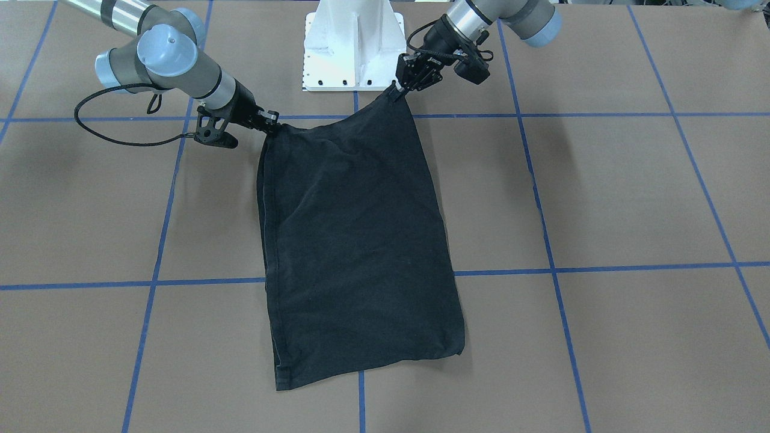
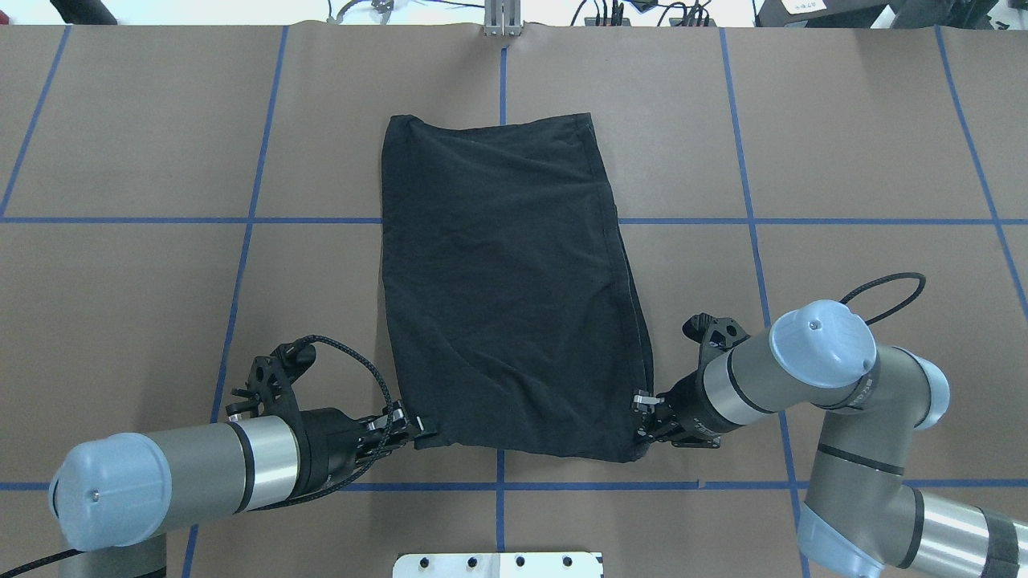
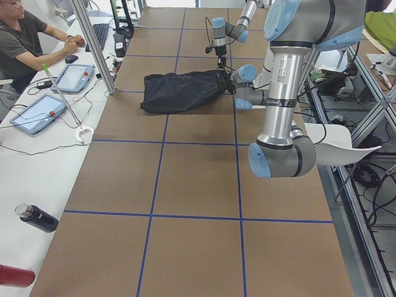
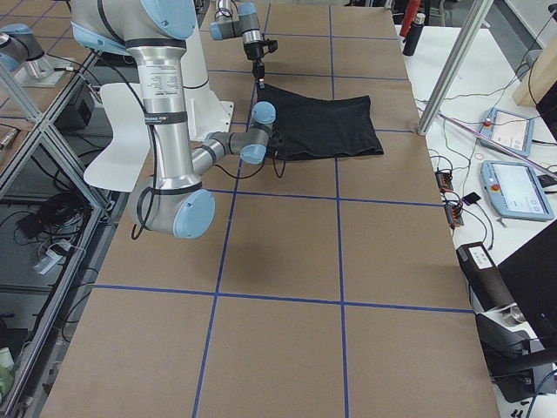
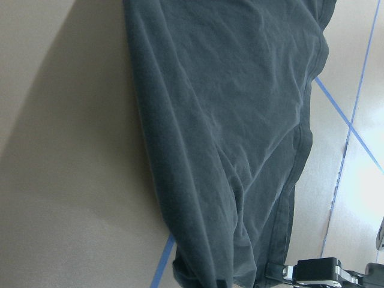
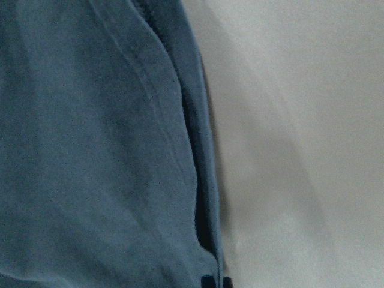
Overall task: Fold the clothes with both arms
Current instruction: 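Grasp the shirt's near corners with the left and right grippers, then lift the near edge with both grippers and fold it away from the robot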
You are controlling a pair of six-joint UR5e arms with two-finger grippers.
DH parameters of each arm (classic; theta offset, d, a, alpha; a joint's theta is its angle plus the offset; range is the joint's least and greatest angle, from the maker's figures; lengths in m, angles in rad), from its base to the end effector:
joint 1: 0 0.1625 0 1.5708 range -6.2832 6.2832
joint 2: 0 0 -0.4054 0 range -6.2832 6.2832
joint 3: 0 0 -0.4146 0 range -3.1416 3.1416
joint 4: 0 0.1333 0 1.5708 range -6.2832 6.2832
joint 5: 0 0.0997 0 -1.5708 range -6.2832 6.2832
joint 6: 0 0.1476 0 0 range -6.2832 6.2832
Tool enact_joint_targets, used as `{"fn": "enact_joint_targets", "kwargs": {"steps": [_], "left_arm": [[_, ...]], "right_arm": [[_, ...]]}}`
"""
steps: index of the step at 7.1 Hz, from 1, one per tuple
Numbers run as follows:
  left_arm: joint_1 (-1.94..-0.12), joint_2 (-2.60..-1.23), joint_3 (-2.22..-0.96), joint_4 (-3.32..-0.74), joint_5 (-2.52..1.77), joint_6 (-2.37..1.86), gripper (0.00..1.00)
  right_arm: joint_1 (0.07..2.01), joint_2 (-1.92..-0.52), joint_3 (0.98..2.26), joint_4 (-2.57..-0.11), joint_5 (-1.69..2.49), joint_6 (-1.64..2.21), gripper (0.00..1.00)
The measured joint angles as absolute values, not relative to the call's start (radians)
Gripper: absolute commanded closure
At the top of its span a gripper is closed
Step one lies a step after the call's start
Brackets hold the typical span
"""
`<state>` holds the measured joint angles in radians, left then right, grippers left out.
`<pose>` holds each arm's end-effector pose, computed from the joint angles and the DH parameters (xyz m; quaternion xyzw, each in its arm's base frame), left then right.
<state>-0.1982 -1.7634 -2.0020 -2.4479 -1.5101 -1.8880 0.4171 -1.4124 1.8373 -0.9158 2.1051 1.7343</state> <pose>0.5289 -0.2513 0.2291 -0.0184 0.6818 -0.2063 0.7016 -0.5257 -0.2965 0.3639 -0.1619 -0.5205 0.1068 0.8315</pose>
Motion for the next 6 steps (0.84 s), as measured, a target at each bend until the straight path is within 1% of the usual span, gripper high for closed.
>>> {"fn": "enact_joint_targets", "kwargs": {"steps": [3, 6], "left_arm": [[-0.198, -1.718, -2.041, -2.447, -1.569, -1.884, 1.00], [-0.195, -1.643, -2.092, -2.446, -1.733, -1.882, 1.00]], "right_arm": [[0.419, -1.480, 1.941, -0.912, 2.222, 1.789, 1.00], [0.417, -1.488, 1.983, -0.906, 2.398, 1.917, 1.00]]}}
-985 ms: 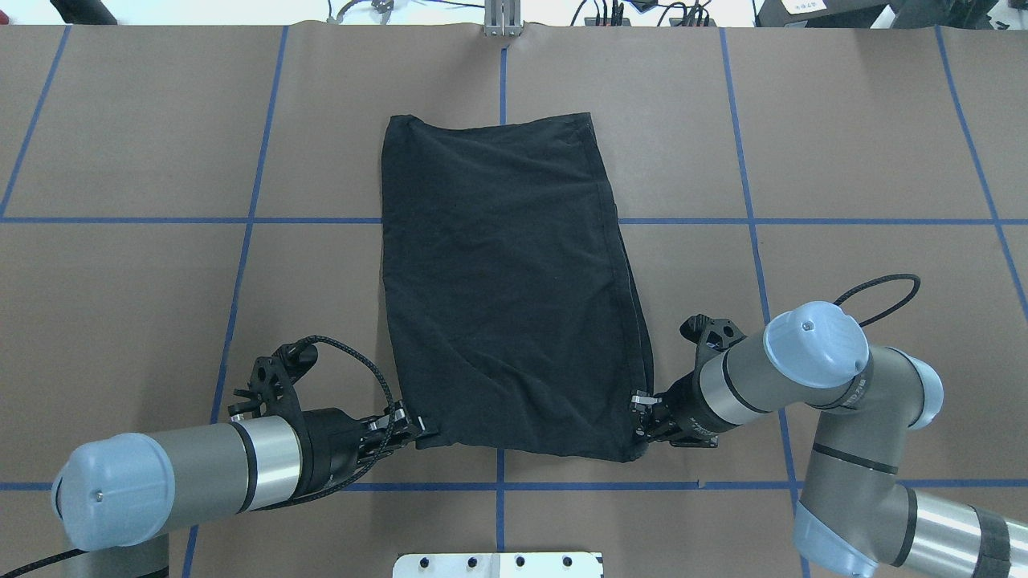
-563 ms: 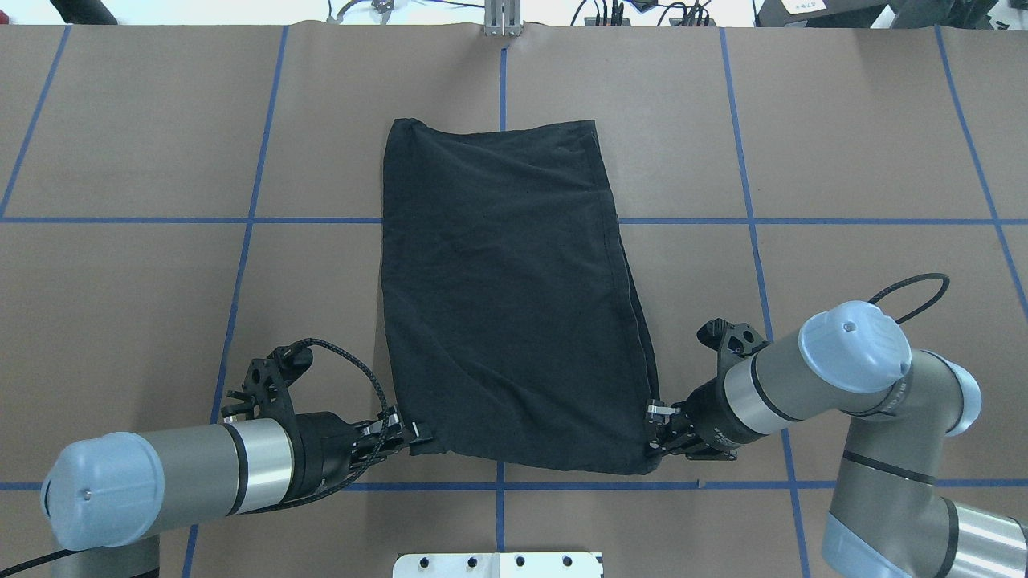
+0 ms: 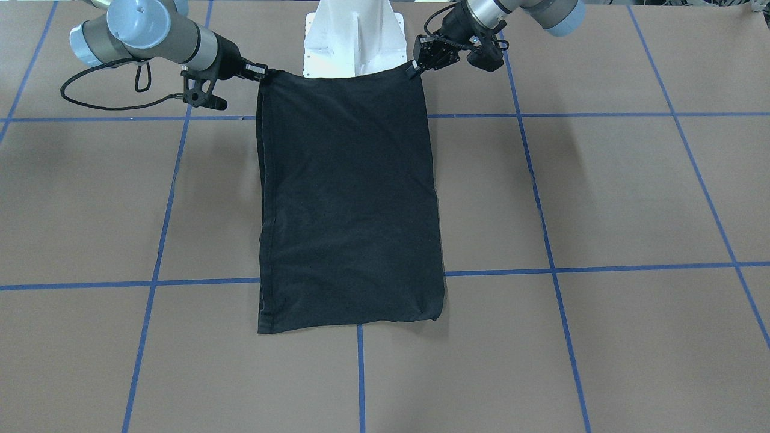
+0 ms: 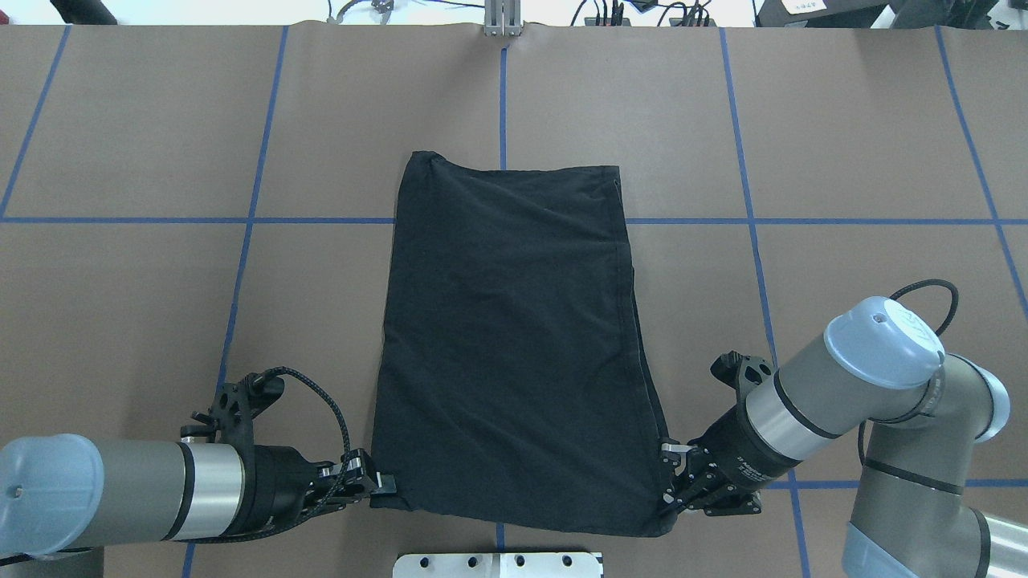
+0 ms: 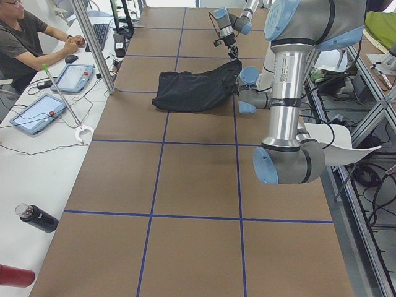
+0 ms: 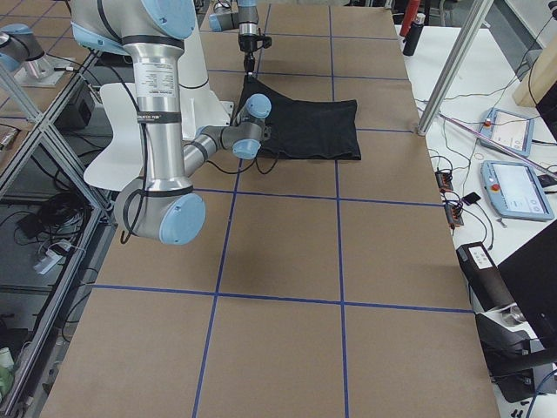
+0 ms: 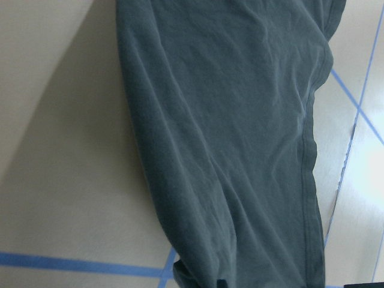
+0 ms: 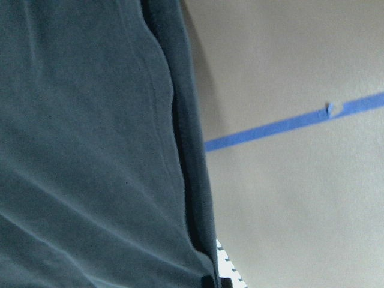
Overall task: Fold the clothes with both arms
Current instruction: 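Lift the near edge with both grippers and fold it away from the robot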
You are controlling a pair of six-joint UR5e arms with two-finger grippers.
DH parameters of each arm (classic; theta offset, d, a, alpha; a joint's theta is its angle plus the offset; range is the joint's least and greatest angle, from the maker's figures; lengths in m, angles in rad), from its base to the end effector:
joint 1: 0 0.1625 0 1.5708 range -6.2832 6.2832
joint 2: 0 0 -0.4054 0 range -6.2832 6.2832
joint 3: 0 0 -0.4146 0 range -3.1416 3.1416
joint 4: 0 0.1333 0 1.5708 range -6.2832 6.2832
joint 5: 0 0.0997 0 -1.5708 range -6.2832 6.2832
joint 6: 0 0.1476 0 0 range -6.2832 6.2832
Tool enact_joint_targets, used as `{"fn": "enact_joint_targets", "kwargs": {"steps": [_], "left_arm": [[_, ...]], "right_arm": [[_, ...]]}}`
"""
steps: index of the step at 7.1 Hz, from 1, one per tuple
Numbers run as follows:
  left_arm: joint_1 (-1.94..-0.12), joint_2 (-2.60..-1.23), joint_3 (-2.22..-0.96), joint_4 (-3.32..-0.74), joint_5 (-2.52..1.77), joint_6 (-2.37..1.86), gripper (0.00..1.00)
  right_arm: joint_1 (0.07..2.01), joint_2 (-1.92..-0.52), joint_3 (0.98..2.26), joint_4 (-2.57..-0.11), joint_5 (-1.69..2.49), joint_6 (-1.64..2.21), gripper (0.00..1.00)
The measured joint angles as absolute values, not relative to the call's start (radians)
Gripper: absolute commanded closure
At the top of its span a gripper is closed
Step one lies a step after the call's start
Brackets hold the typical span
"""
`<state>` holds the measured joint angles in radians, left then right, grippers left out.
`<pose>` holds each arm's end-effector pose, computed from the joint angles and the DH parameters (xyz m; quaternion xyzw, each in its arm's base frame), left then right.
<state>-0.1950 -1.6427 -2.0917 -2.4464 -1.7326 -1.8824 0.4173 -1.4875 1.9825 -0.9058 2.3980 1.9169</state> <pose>0.4969 -0.2098 0.2509 -0.0988 0.6632 -0.1330 0.7299 -0.4745 -0.2373 0.3180 -0.3181 -0.5135 0.0809 0.7929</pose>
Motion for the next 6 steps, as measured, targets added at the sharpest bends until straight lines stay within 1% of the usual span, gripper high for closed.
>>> {"fn": "enact_joint_targets", "kwargs": {"steps": [3, 4, 6], "left_arm": [[-0.207, -1.637, -2.125, -2.443, -1.811, -1.882, 1.00], [-0.241, -1.648, -2.131, -2.444, -1.821, -1.882, 1.00], [-0.384, -1.712, -2.103, -2.442, -1.829, -1.871, 1.00]], "right_arm": [[0.425, -1.469, 2.018, -0.904, 2.441, 2.013, 1.00], [0.459, -1.455, 2.009, -0.904, 2.429, 2.014, 1.00], [0.572, -1.421, 1.978, -0.903, 2.399, 2.001, 1.00]]}}
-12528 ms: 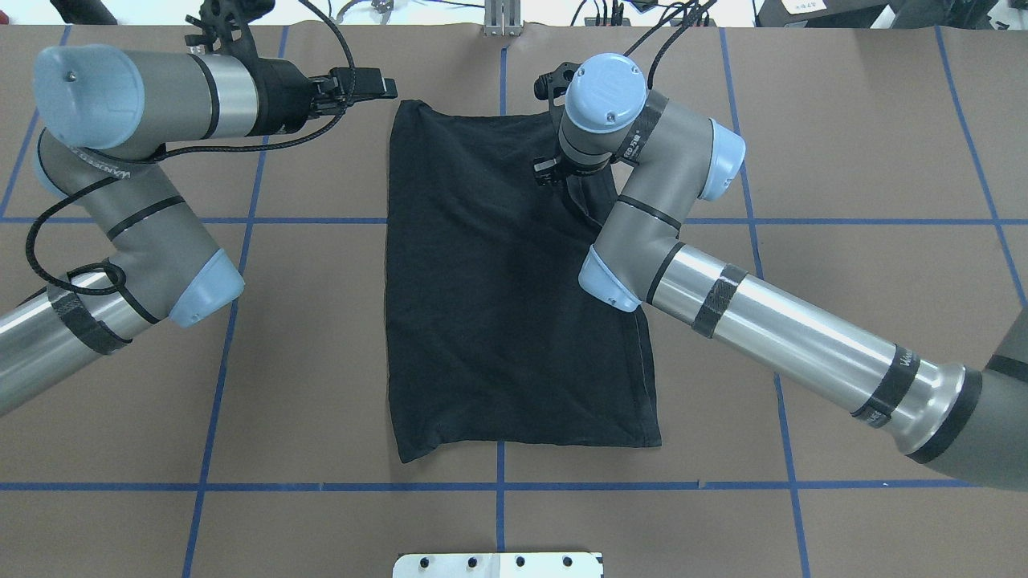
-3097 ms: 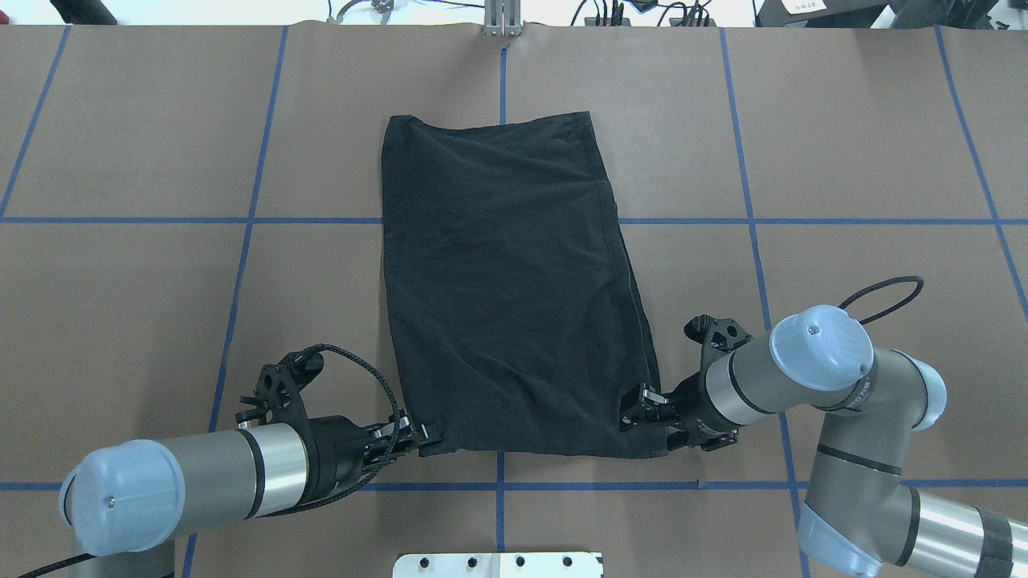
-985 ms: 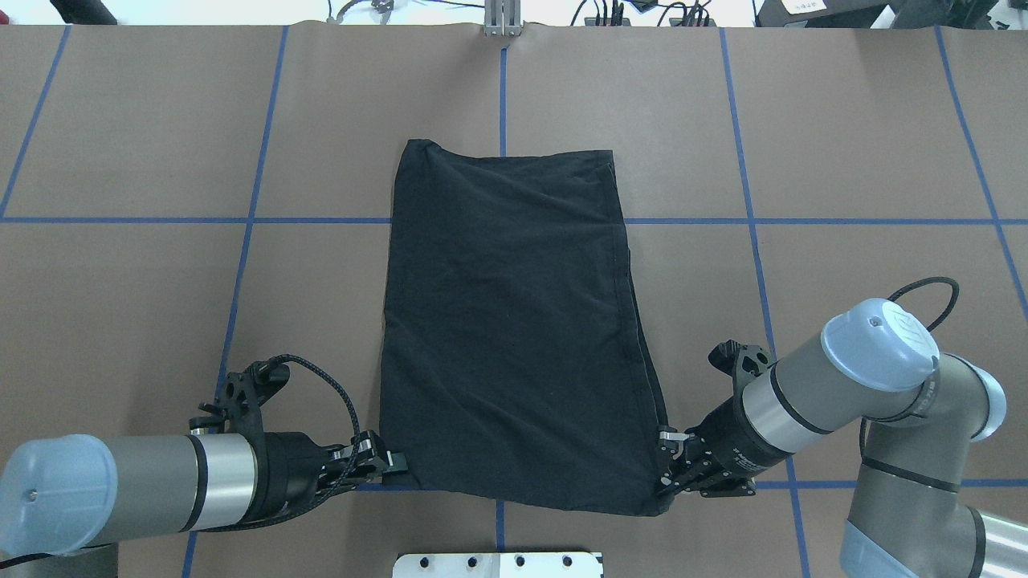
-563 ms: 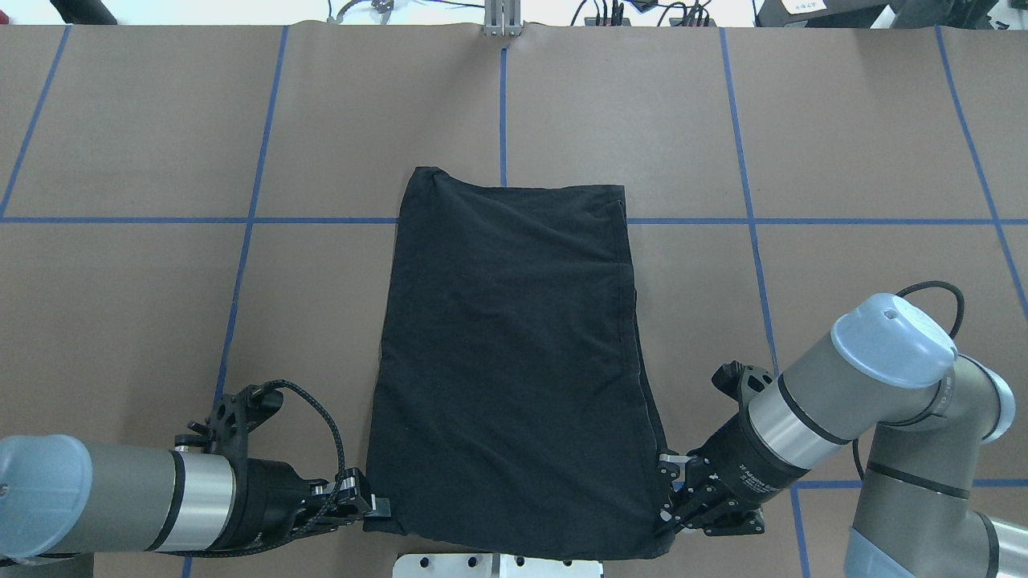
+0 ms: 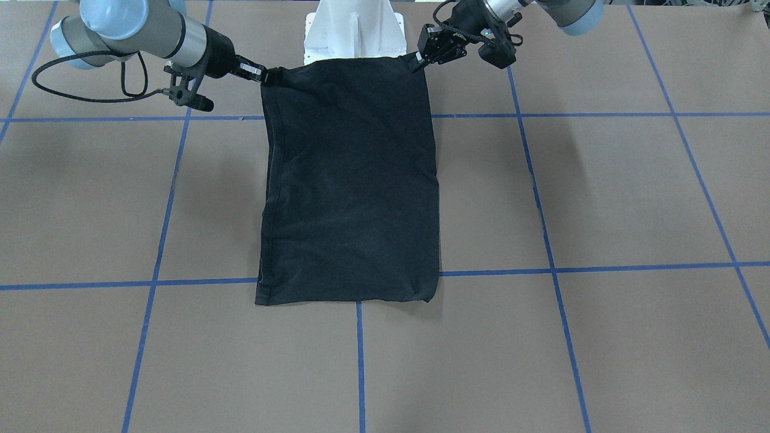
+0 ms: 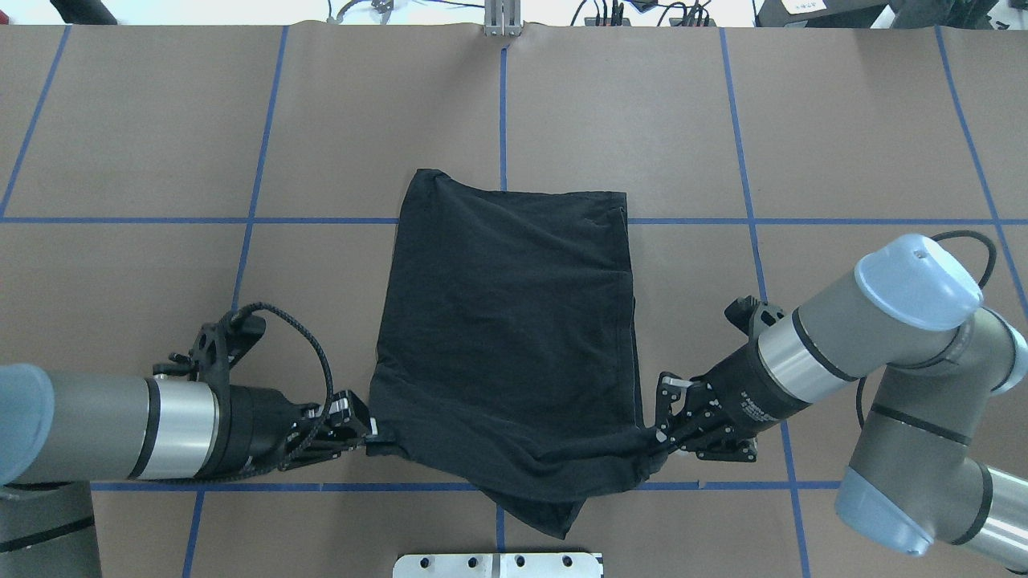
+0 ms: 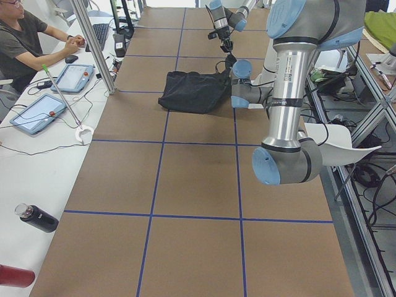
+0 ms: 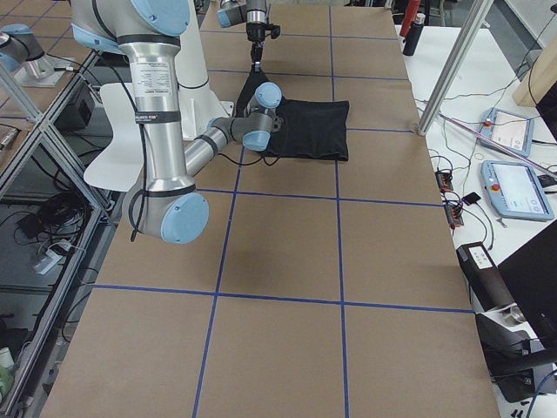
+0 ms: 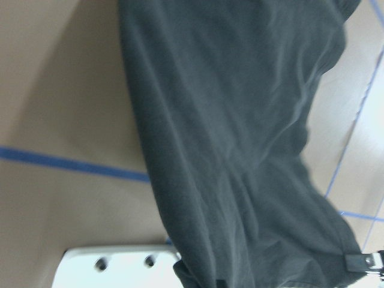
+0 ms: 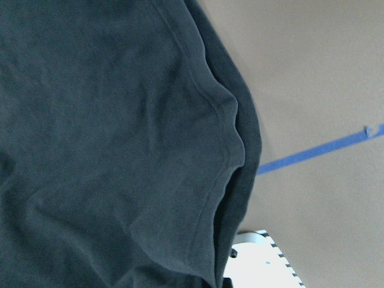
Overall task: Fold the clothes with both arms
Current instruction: 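Lift the near edge with both grippers and fold it away from the robot, then lower the folded edge onto the far edge and open both grippers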
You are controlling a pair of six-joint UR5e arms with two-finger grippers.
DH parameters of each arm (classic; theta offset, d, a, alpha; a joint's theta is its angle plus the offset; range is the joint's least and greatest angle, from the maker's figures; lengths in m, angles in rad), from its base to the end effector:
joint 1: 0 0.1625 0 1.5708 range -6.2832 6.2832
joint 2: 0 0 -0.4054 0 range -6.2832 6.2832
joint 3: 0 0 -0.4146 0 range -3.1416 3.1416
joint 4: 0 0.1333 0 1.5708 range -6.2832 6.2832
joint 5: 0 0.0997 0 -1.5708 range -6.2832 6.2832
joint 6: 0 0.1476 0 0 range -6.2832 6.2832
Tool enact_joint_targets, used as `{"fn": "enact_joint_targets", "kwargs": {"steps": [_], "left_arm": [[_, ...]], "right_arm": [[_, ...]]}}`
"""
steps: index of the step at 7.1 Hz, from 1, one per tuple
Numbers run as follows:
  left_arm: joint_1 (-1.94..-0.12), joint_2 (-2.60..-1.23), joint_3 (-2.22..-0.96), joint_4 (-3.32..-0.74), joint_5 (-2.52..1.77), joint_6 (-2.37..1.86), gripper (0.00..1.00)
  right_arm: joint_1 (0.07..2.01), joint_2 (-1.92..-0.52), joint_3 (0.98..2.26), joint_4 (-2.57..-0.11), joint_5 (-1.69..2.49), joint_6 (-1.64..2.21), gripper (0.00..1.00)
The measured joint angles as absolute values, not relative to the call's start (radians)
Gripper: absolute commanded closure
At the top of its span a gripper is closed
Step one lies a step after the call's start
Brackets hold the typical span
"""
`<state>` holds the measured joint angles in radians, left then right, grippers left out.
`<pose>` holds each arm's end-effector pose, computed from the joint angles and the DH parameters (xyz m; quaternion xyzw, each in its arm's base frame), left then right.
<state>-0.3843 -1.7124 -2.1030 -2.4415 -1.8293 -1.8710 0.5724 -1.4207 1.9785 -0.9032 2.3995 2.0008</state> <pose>0.4522 -0.2860 0.2092 -0.0632 0.6952 -0.1537 0.6993 -0.4406 -0.3131 0.2838 -0.2911 -0.5485 0.1568 0.7680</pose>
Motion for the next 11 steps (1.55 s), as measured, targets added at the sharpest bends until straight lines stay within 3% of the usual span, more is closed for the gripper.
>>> {"fn": "enact_joint_targets", "kwargs": {"steps": [2, 4, 6, 8, 11], "left_arm": [[-0.505, -1.825, -1.967, -2.440, -1.833, -1.827, 1.00], [-0.640, -1.962, -1.752, -2.444, -1.848, -1.785, 1.00], [-0.757, -2.018, -1.608, -2.449, -1.906, -1.704, 1.00], [-0.784, -2.099, -1.471, -2.463, -1.919, -1.688, 1.00], [-0.775, -2.166, -1.376, -2.504, -1.915, -1.695, 1.00]], "right_arm": [[0.662, -1.342, 1.898, -0.904, 2.377, 1.987, 1.00], [0.751, -1.236, 1.766, -0.904, 2.370, 1.978, 1.00], [0.832, -1.135, 1.615, -0.906, 2.370, 1.951, 1.00], [0.866, -1.054, 1.468, -0.905, 2.339, 1.904, 1.00], [0.869, -1.036, 1.426, -0.905, 2.313, 1.888, 1.00]]}}
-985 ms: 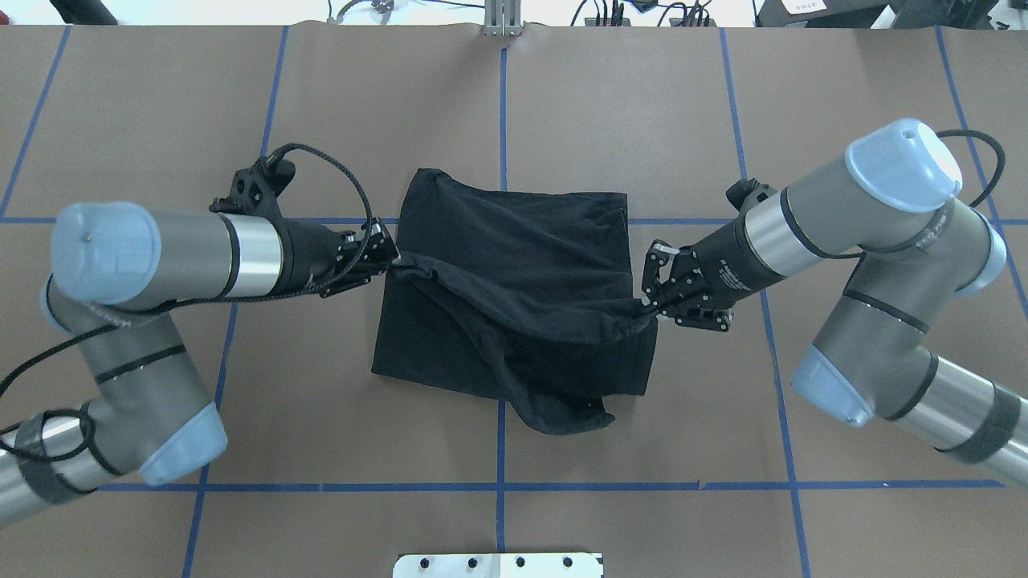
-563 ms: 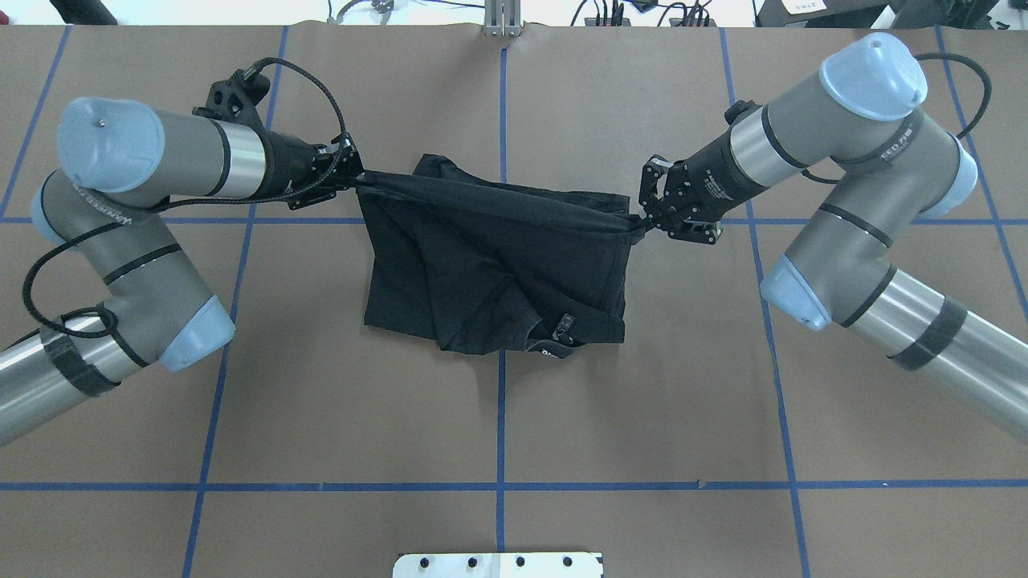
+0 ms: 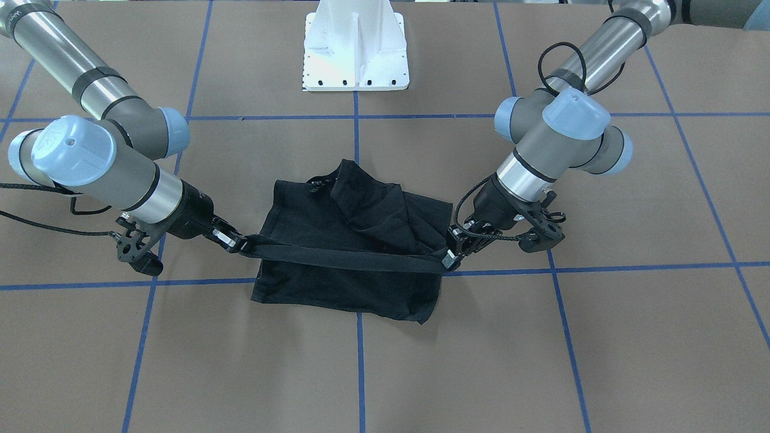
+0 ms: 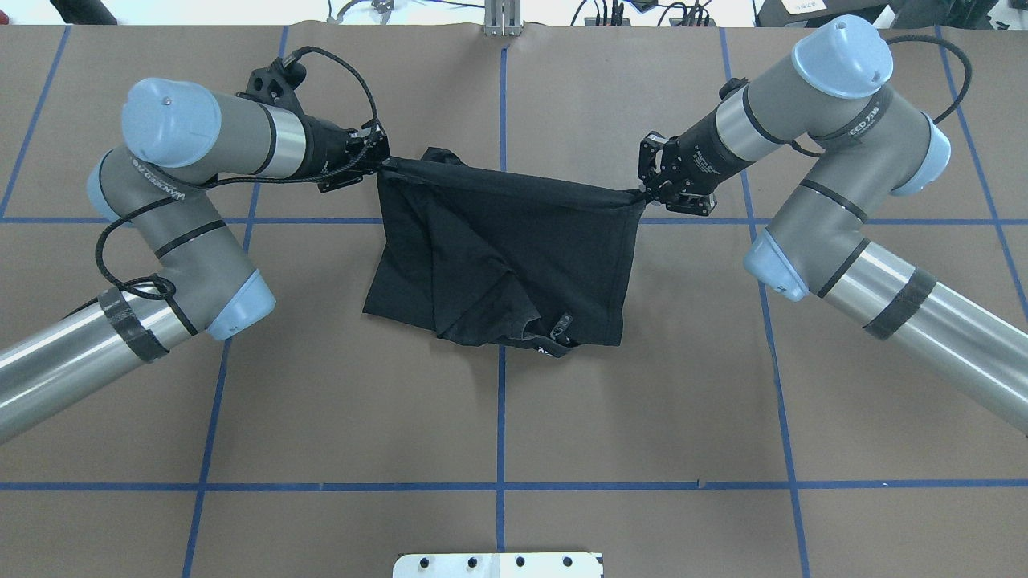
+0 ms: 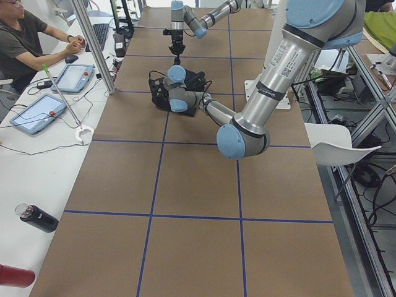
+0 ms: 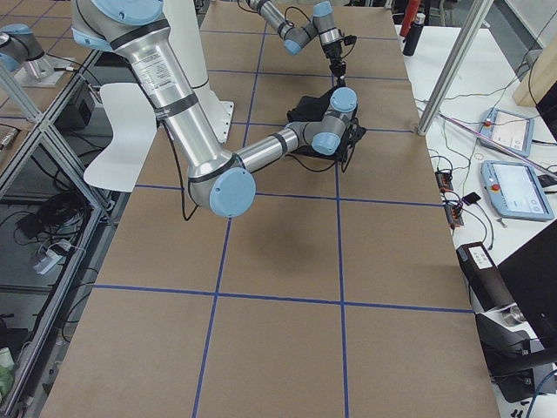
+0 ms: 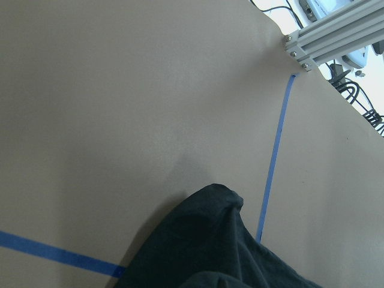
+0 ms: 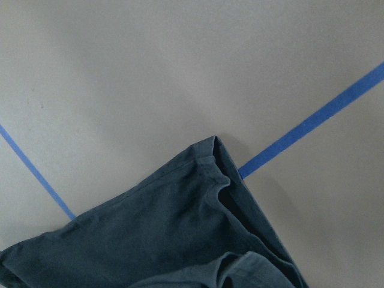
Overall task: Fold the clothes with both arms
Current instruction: 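Lower the folded edge onto the far edge and open both grippers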
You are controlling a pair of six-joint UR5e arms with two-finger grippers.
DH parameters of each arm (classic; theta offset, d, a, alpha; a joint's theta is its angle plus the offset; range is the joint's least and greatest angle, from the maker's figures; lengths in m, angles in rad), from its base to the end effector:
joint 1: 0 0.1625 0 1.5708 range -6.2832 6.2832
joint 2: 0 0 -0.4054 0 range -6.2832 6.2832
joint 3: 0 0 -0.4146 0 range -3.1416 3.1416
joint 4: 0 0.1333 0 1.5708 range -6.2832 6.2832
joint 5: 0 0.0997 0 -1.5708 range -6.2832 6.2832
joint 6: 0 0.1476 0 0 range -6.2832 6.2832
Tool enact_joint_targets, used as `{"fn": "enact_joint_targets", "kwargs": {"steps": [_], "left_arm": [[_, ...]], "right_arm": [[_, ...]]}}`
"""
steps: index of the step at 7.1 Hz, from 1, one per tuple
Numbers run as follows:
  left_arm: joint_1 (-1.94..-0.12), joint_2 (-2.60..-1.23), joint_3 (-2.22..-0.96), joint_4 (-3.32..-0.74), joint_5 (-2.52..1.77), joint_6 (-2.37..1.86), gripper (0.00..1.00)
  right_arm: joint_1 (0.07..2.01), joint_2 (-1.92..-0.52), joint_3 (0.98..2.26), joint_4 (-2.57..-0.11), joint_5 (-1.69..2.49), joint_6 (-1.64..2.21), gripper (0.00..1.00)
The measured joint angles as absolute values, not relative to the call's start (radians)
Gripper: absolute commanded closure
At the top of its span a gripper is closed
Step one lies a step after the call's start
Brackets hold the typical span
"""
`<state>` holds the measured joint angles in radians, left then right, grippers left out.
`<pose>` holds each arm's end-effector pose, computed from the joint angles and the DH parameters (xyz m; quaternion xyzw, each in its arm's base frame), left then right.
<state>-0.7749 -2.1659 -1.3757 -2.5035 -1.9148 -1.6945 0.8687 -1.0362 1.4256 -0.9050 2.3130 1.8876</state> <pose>0.4901 -0.5968 0.2726 0.0673 0.6200 -0.2411 0.7436 -0.4484 -0.5820 0.3208 -0.1736 -0.5368 0.2984 0.7698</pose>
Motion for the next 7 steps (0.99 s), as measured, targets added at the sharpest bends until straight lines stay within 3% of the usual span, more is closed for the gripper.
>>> {"fn": "enact_joint_targets", "kwargs": {"steps": [2, 3, 4, 7], "left_arm": [[-0.772, -2.235, -1.305, -2.506, -1.870, -1.698, 1.00], [-0.766, -2.273, -1.259, -2.507, -1.817, -1.698, 0.52], [-0.759, -2.293, -1.230, -2.508, -1.786, -1.698, 0.01], [-0.757, -2.307, -1.223, -2.510, -1.769, -1.720, 0.00]], "right_arm": [[0.868, -1.033, 1.424, -0.905, 2.311, 1.887, 1.00], [0.868, -1.030, 1.421, -0.905, 2.310, 1.887, 0.92], [0.868, -1.027, 1.412, -0.905, 2.311, 1.887, 0.01], [0.865, -1.016, 1.391, -0.902, 2.285, 1.878, 0.00]]}}
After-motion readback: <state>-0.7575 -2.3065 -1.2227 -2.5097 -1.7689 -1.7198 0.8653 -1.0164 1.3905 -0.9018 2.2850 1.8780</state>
